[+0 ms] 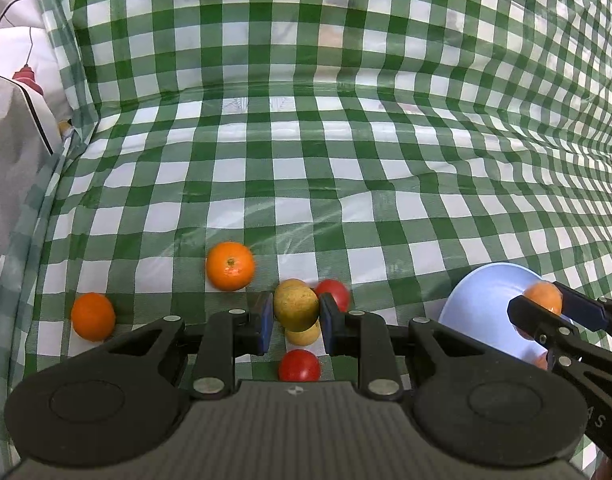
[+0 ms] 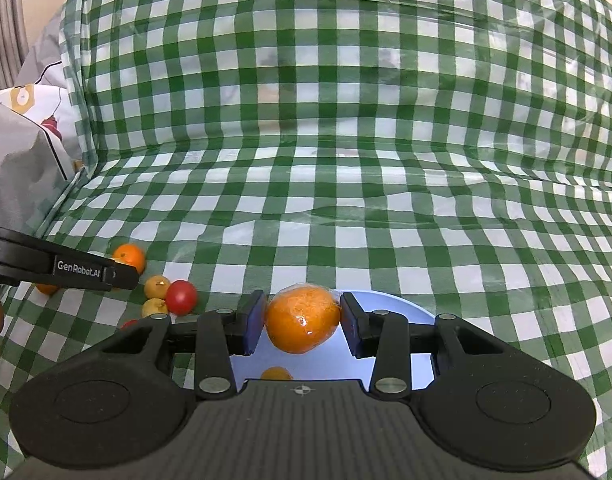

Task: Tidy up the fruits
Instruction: 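Lower the orange fruit into the plate with the right gripper while the left releases its yellow fruit there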

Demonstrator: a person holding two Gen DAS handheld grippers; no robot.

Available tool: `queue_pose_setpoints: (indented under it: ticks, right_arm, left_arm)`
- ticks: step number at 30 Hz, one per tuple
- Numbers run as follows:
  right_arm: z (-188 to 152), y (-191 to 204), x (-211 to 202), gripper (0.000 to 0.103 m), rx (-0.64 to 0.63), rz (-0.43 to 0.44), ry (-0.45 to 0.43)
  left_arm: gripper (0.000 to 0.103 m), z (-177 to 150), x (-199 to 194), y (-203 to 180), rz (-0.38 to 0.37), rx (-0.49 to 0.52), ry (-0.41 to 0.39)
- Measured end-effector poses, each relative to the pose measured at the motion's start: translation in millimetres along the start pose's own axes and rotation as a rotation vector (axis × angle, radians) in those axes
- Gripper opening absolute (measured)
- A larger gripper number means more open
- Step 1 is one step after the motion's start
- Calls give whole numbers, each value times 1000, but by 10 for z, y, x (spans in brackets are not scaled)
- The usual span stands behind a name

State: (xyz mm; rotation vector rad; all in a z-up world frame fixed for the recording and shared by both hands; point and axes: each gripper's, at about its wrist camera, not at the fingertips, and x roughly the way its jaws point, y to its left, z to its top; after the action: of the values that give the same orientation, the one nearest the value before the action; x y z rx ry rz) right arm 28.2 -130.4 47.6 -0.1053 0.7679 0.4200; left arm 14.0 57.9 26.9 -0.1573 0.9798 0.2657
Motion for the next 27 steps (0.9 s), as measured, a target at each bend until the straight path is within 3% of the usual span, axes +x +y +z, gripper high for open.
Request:
queue_pose_setpoints:
  ticks: [27]
  right_arm:
    - [-9,-143,11,42,46,-61,2]
  left_arm:
    - [27,-19,49,-110,-36,42,-3]
